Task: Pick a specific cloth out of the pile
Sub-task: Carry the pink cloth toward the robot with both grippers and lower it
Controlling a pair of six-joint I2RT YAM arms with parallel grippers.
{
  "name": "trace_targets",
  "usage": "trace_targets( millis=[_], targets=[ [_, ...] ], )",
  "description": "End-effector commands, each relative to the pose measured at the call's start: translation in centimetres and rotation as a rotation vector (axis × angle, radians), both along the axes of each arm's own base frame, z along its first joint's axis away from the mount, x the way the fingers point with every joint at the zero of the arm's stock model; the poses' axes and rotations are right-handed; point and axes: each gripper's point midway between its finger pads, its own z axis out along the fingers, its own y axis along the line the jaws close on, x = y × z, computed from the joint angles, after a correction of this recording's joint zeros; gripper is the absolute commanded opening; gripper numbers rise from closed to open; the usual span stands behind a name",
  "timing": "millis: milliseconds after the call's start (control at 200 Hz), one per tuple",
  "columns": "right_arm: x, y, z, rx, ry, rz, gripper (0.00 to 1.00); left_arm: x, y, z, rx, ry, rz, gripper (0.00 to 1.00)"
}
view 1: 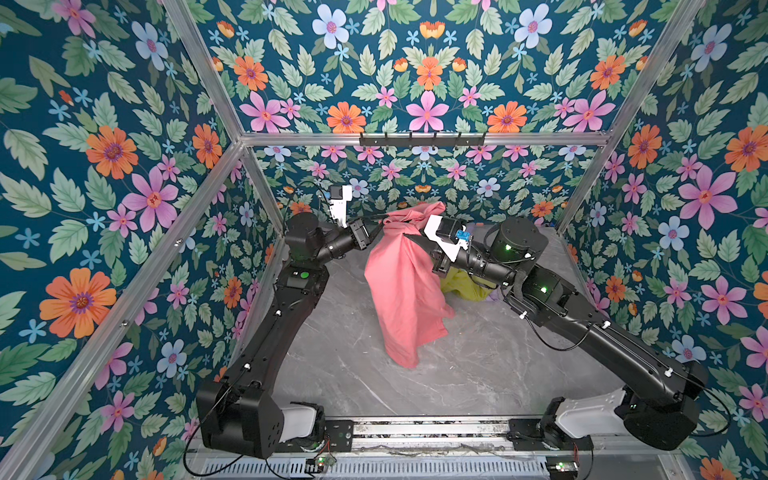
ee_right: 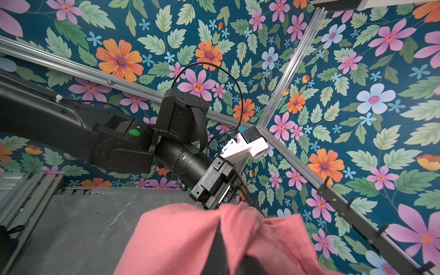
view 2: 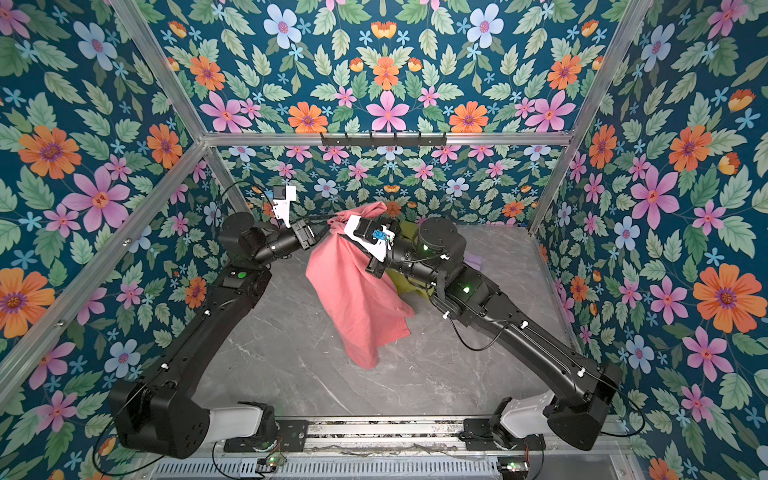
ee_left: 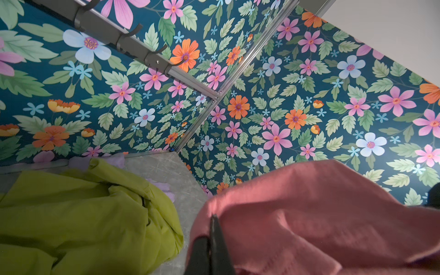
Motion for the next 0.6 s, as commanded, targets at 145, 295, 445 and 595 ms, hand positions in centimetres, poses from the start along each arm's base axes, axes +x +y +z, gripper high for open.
trace_targets(
  millis=[145,295,445,595],
  targets=[
    [-2.2,-0.6,-0.1,0.046,-0.006,0.025,0.00,-2.2,1.1,-4.7,0.099,0.093,0.039,0.00],
    [-3.6,-1.3,-2.4,0.033,0.084,0.045,0.00,-4.0,1.5,-6.6,0.151,0.137,0.035,0.00],
    [-4.9,-1.7,-6.2,-0.015,0.181,0.050,0.00,-5.6,1.8,-8.6,0.183,0.186,0.031,0.00],
    [-5.8,-2.6,-10.2,-0.071,0.302,0.035,0.00,-7.0,1.8,-11.0,0.221,0.261,0.010,0.00]
  ],
)
